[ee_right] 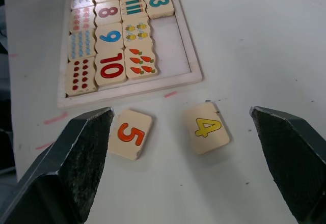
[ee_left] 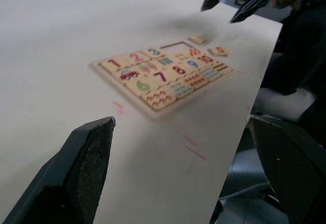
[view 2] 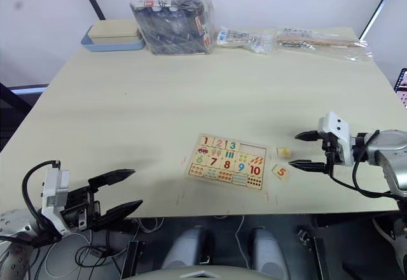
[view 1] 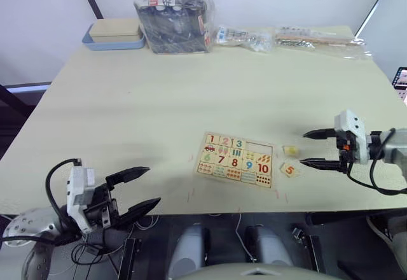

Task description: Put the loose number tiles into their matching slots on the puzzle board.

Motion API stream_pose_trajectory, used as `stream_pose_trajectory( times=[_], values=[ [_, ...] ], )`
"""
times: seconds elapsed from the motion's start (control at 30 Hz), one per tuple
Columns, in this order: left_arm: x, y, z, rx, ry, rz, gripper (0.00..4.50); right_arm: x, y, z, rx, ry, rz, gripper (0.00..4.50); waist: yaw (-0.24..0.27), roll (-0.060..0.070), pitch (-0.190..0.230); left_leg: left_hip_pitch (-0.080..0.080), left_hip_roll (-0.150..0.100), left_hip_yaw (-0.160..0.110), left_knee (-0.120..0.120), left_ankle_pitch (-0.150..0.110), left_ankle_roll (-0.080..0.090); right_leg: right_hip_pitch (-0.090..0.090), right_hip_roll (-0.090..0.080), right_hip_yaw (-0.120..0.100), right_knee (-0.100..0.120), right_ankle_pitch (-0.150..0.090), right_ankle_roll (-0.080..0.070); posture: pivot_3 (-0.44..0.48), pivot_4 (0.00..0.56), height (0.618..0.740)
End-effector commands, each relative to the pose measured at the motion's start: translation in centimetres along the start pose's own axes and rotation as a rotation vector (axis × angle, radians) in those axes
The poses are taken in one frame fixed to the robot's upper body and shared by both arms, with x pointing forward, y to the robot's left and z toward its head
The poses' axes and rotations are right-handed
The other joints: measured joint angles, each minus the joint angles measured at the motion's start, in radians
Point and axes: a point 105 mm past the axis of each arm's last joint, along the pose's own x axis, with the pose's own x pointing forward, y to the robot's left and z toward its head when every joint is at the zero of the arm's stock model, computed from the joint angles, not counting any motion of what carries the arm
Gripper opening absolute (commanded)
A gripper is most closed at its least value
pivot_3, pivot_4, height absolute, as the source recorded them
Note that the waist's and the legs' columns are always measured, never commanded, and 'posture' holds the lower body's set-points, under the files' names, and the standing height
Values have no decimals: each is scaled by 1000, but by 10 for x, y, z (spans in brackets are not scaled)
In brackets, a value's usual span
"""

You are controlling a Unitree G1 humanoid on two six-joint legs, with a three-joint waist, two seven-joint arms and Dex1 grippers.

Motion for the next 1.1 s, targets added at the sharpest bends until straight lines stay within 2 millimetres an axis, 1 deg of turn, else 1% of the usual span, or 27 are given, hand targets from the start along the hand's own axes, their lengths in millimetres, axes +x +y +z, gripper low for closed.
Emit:
stream_pose_trajectory(
  times=[0.03,0.17,0.33,0.4,0.43,0.5,0.8,0.87,0.9,1.1],
  values=[
    [2,-2,9,26,-22,-18,4409,3,-8,4,-47,10,13,4500,-1,0,0,0,0,0,0,0,0,0,0,0,0,0,0,0,150,740],
    [4,-2,11,30,-28,-18,4409,13,-18,-3,-83,39,22,4500,-2,0,0,0,0,0,0,0,0,0,1,0,0,0,0,0,150,740],
    [7,-3,13,35,-36,-4,4409,25,-23,-9,-94,54,49,4500,-1,0,0,0,0,1,0,0,0,0,1,0,0,0,0,0,150,740],
    [8,-4,14,35,-39,2,4500,28,-25,-12,-98,61,54,3995,-1,0,0,0,0,1,0,0,0,1,1,1,0,0,0,0,150,740],
    [8,-4,14,35,-40,4,4500,29,-25,-14,-107,68,57,3820,-1,0,0,0,0,1,0,0,0,1,1,1,0,0,0,0,150,740],
    [8,-5,15,37,-39,10,4500,30,-27,-18,-132,81,51,2984,-1,0,0,0,0,1,0,0,0,1,1,1,0,0,0,0,150,740],
    [10,-6,16,56,-38,18,4500,33,-31,-25,-142,88,43,2984,-5,0,0,1,0,1,0,0,0,1,1,1,1,0,0,0,150,740],
    [9,-6,17,55,-39,20,4500,33,-31,-25,-146,87,42,2446,-5,0,0,2,0,1,0,0,0,1,1,1,1,0,0,0,150,740],
    [9,-6,17,54,-40,20,4500,33,-31,-25,-148,85,39,2258,-5,0,0,2,0,2,0,0,0,1,1,1,1,0,0,0,150,740],
    [9,-4,17,50,-40,22,4500,33,-28,-28,-151,80,46,2258,-5,0,0,2,0,1,0,0,0,2,1,1,1,0,0,0,150,740]
  ],
)
